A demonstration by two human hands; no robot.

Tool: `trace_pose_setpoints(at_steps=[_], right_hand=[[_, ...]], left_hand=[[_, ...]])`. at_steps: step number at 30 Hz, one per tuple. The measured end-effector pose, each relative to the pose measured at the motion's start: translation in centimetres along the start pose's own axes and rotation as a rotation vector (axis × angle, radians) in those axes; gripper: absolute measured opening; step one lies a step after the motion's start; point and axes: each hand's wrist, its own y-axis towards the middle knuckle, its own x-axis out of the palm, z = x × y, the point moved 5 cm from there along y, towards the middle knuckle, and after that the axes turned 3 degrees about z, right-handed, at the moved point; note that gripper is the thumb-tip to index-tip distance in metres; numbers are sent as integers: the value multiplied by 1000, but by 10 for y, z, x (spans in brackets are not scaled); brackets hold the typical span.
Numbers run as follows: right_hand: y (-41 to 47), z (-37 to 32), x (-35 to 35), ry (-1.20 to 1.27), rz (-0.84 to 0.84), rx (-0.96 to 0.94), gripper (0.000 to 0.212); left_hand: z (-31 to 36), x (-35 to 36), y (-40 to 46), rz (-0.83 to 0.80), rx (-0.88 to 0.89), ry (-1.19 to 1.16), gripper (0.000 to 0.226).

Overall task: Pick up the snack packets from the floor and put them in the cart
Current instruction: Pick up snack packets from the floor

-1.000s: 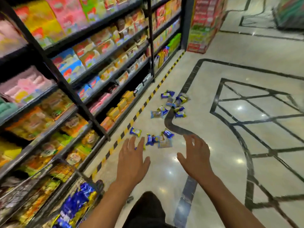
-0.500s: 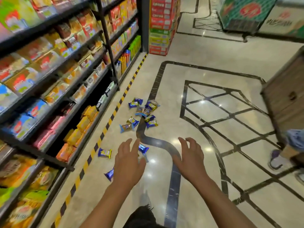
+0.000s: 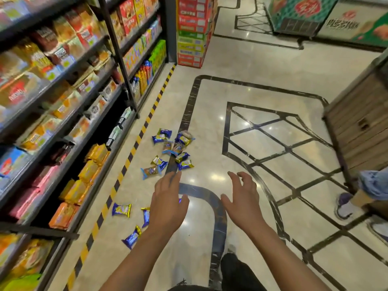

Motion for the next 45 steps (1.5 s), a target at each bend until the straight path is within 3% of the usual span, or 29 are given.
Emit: trace_pose_setpoints(at_steps=[8,19,26,45], right_hand=[[106,31,4,45,-60,-21,69],[288,92,-48,-13,-99,-195,76],[380,134,-81,51,-97,-133,73],[612,83,-51,-7,-220,-161,73]], left_hand=[[8,22,74,20,-111,102,68],[94,61,195,57,-254,307,72],[122,72,255,8,-277,362,74],[99,100,538,-12,-288,254,73]])
